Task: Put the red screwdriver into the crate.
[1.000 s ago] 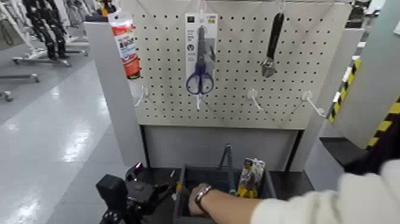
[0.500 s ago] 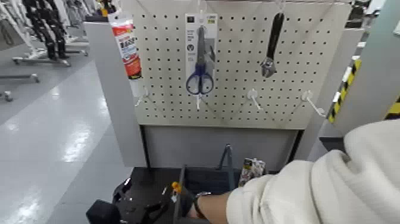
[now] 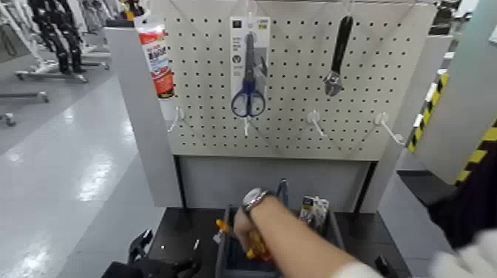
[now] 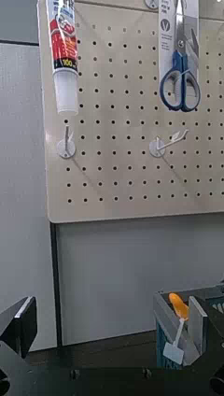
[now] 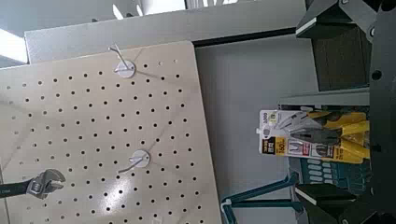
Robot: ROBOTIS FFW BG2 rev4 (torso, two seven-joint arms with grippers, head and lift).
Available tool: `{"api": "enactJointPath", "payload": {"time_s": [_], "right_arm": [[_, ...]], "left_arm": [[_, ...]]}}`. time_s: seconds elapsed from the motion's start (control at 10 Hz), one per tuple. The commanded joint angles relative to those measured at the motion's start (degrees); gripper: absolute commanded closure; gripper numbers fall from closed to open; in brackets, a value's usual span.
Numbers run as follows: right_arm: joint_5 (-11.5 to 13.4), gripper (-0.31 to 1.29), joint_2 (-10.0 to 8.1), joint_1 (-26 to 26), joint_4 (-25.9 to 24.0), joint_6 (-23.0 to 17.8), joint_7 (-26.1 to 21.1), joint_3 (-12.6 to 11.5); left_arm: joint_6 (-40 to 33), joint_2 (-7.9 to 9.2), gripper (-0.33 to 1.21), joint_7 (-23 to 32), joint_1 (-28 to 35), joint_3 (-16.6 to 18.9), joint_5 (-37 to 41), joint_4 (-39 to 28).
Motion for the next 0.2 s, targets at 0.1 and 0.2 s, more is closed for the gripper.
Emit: {"api": "enactJointPath", "payload": {"time_s": [0.1,0.2], "right_arm": [[0.3,0.13,0.03,0.0,-0.31,0.86,0.09,-0.06],[0.39,0.13,0.03,0.0,-0.31,1.04,0.09,-0.14]], "left_arm": [[0.34,0.02,0.09,-0.09,-0.12,-0.07,0.23,0.04],[0.34,0.02,0.09,-0.09,-0.12,-0.07,0.32,0.04]]}}
